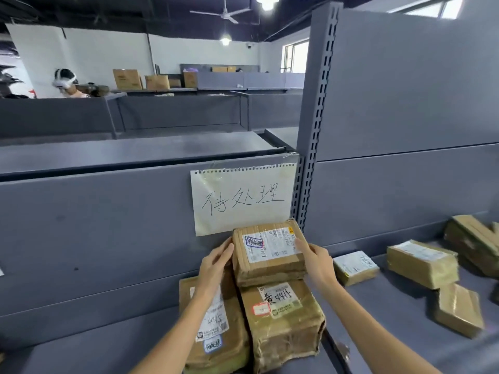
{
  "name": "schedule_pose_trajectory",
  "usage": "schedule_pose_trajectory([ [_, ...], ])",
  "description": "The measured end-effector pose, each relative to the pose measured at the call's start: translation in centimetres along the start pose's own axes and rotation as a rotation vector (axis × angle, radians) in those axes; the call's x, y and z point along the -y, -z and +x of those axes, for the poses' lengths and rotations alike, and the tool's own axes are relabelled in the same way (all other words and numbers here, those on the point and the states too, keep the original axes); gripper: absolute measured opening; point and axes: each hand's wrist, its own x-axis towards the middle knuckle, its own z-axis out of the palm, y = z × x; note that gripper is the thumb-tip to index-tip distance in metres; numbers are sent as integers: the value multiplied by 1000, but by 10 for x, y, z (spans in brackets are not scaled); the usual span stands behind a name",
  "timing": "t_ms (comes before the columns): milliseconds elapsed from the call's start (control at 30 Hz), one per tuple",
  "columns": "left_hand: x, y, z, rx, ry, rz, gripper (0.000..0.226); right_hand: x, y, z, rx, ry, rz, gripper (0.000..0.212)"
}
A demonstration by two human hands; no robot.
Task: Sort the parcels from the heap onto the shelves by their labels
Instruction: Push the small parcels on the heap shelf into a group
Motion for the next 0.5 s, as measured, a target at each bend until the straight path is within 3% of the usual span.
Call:
schedule_pose_trajectory([
  [67, 5, -6, 4, 40, 31, 64, 67, 1, 4, 9, -5, -47, -45, 64],
  [167, 14, -11, 8, 62, 72, 193, 59, 0, 8, 20, -2, -93, -117, 52],
  [333, 28, -11, 8, 22, 90, 279, 58, -5, 3, 33, 21, -157, -124, 56],
  [433, 28, -15, 6, -44, 75, 257, 52, -4, -1, 36, 30, -158, -83, 72],
  [500, 29, -15, 6, -66, 68, 241, 51, -5, -3, 36, 18, -138, -86, 67],
])
